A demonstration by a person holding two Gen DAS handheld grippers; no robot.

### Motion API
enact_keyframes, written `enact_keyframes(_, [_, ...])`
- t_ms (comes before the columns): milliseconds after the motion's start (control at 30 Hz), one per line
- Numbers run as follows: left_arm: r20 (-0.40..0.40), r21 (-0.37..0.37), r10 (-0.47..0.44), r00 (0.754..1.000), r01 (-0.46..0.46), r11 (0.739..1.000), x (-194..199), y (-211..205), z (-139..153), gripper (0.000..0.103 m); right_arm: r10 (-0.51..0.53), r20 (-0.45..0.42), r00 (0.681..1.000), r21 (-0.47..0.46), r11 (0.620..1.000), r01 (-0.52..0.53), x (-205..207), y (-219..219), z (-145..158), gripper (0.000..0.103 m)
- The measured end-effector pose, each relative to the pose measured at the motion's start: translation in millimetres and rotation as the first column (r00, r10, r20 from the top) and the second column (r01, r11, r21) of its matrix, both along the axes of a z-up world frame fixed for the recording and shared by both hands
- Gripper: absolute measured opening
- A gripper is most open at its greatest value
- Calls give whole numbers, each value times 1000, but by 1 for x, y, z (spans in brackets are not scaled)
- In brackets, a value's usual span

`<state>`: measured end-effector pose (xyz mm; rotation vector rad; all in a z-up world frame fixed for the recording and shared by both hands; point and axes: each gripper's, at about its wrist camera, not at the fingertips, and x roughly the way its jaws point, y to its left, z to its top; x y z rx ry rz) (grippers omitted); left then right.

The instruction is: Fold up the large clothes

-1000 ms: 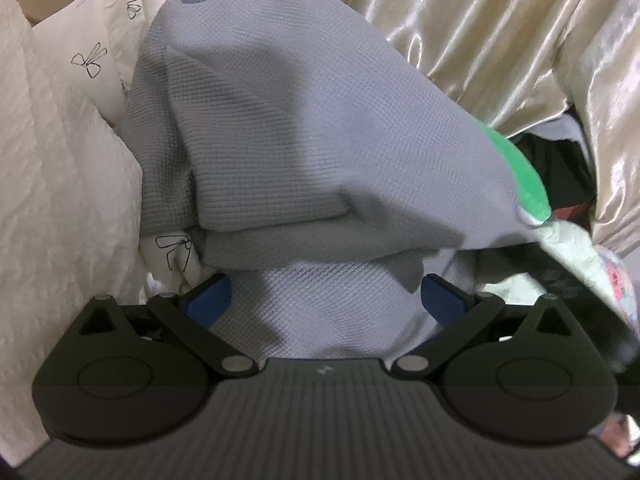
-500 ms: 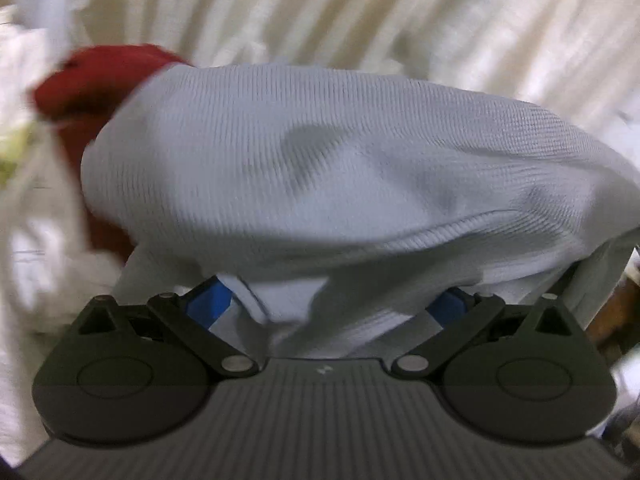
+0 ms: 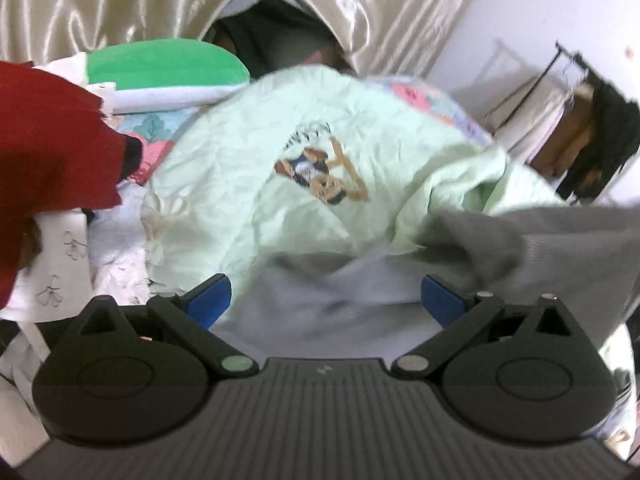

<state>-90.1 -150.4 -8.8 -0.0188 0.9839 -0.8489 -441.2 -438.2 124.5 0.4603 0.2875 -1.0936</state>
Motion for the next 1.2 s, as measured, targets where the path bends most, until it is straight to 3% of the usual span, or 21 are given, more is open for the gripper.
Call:
enact_keyframes(67, [-33,24,-42,999,43,999,-5,-4,-5,103,-43,-27,999,100,994,46,-24,-26,-29,8])
enact_keyframes(133, [-49,71,-88,995,92,993,-7,-21,-18,103,-90,-19,996,281,955,91,-64,-59,-88,8])
enact_keyframes(267, [-63,187,-178,982,187,964,-27,-57,-43,103,-108,-51,993,365,923,119,-98,-71,-158,10])
enact_keyframes(333, [-54,222,-204,978,211,952,-32,-70,-55,103,-50,-94,994,390,917,83,-99,-68,-178,22])
enact_keyframes(400, [-20,247,-213,977,211,946,-39,-78,-57,103,-10,-141,990,406,911,67,-104,-68,-185,38])
enact_keyframes(500, [30,283,-220,975,203,937,-43,-89,-60,103,67,-169,983,370,929,0,-104,-51,-179,48])
enact_keyframes(567, [47,303,-214,976,190,934,-44,-96,-59,103,109,-190,976,300,953,-48,-101,-33,-165,56])
enact_keyframes(633, [46,316,-190,981,166,934,-38,-105,-62,103,171,-176,970,203,970,-134,-92,-7,-143,68])
enact_keyframes(700, [-1,310,-181,983,173,935,-30,-117,-71,103,271,-153,950,176,954,-243,-80,11,-130,77])
enact_keyframes(800, [0,311,-179,984,170,935,-28,-124,-78,103,490,-154,858,186,867,-461,-42,36,-124,87])
enact_keyframes(833, [7,313,-179,984,168,935,-29,-125,-81,103,555,-171,814,188,829,-526,-24,45,-127,90])
enact_keyframes(933, [27,319,-180,983,162,934,-30,-130,-87,97,665,-288,689,180,745,-643,26,61,-144,94])
enact_keyframes(967, [34,321,-180,983,160,934,-30,-132,-89,79,696,-346,630,185,709,-681,47,68,-152,94])
enact_keyframes(1000, [41,322,-180,983,157,933,-30,-134,-91,54,706,-378,598,195,692,-695,57,70,-157,95])
enact_keyframes(1033, [80,341,-198,977,160,926,-35,-136,-91,47,722,-434,539,223,666,-712,74,73,-168,95])
enact_keyframes(1100, [118,326,-209,971,161,931,-36,-137,-82,29,736,-485,472,259,636,-727,90,73,-181,79])
enact_keyframes(1133, [125,308,-207,970,160,938,-35,-137,-77,26,747,-458,482,273,634,-723,95,63,-185,47])
enact_keyframes(1167, [132,290,-205,970,160,944,-33,-138,-72,23,739,-393,548,293,665,-687,94,45,-181,20])
enact_keyframes(1200, [139,271,-203,969,160,949,-32,-138,-67,23,732,-355,582,308,679,-666,92,36,-178,10])
